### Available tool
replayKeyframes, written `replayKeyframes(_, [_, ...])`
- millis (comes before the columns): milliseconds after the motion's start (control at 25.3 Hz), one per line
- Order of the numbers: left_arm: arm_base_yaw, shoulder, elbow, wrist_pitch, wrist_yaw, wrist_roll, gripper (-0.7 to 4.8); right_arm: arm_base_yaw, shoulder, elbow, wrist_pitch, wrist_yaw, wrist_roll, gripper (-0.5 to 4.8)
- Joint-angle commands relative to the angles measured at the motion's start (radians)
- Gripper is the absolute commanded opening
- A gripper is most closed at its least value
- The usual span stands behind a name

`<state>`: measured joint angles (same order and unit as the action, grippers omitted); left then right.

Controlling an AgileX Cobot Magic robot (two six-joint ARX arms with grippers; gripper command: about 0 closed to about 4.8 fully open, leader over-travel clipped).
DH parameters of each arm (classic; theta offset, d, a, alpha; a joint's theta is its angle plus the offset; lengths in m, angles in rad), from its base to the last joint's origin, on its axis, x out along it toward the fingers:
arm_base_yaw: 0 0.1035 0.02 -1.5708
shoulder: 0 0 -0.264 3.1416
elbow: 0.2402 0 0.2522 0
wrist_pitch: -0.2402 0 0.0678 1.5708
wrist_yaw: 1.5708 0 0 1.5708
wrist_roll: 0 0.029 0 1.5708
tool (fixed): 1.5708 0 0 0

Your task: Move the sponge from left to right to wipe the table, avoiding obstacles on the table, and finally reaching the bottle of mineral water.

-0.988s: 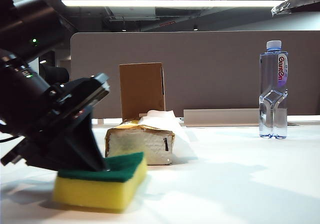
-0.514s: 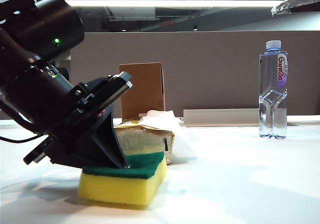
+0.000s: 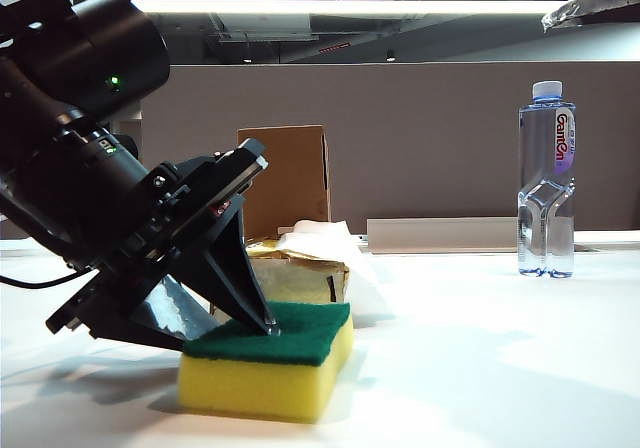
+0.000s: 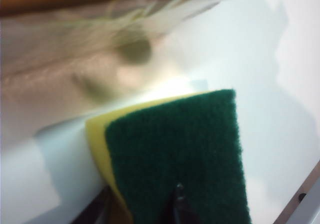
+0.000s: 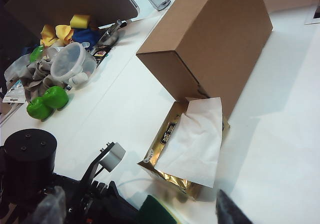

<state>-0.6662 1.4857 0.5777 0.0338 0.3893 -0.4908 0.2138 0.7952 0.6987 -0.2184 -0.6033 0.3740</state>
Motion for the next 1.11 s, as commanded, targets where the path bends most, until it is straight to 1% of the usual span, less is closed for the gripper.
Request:
replayKeyframes(40, [0.0, -0.001, 0.001, -0.018, -0.003, -0.021, 1.88, 0.0, -0.003, 0.005, 0.012, -0.006, 0.0, 3.87])
replayKeyframes(79, [0.0, -0.002, 0.001, -0.019, -0.003, -0.021, 1.94, 0.0, -0.003, 0.005, 0.012, -0.006, 0.0, 3.87])
replayKeyframes(514, [0.003, -0.076, 0.001, -0.042, -0.011, -0.014, 1.98, 0.0, -0.003, 0.005, 0.012, -0.006, 0.0, 3.87])
replayKeyframes(553, [0.003, -0.076, 0.001, -0.044, -0.012, -0.014, 2.14, 0.0, -0.003, 0.005, 0.012, -0.006, 0.0, 3.87])
replayKeyframes(593, [0.008, -0.076, 0.001, -0.051, -0.017, -0.014, 2.88, 0.0, -0.003, 0.005, 0.012, -0.006, 0.0, 3.87])
replayKeyframes(672, [0.024, -0.077, 0.001, -0.07, -0.035, -0.014, 3.42, 0.0, -0.003, 0.005, 0.011, -0.006, 0.0, 3.87])
replayKeyframes(711, [0.05, -0.083, 0.002, -0.085, -0.029, -0.014, 3.47, 0.0, -0.003, 0.005, 0.012, -0.006, 0.0, 3.87])
replayKeyframes(948, [0.135, -0.169, 0.005, -0.129, -0.03, -0.011, 3.47, 0.0, -0.003, 0.005, 0.012, -0.005, 0.0, 3.87])
replayKeyframes(1067, [0.165, -0.226, 0.024, -0.163, -0.034, 0.035, 3.46, 0.0, -0.003, 0.005, 0.012, -0.002, 0.0, 3.87])
replayKeyframes(1106, [0.177, -0.255, 0.046, -0.201, -0.043, 0.072, 3.46, 0.0, -0.003, 0.005, 0.012, -0.002, -0.001, 3.87])
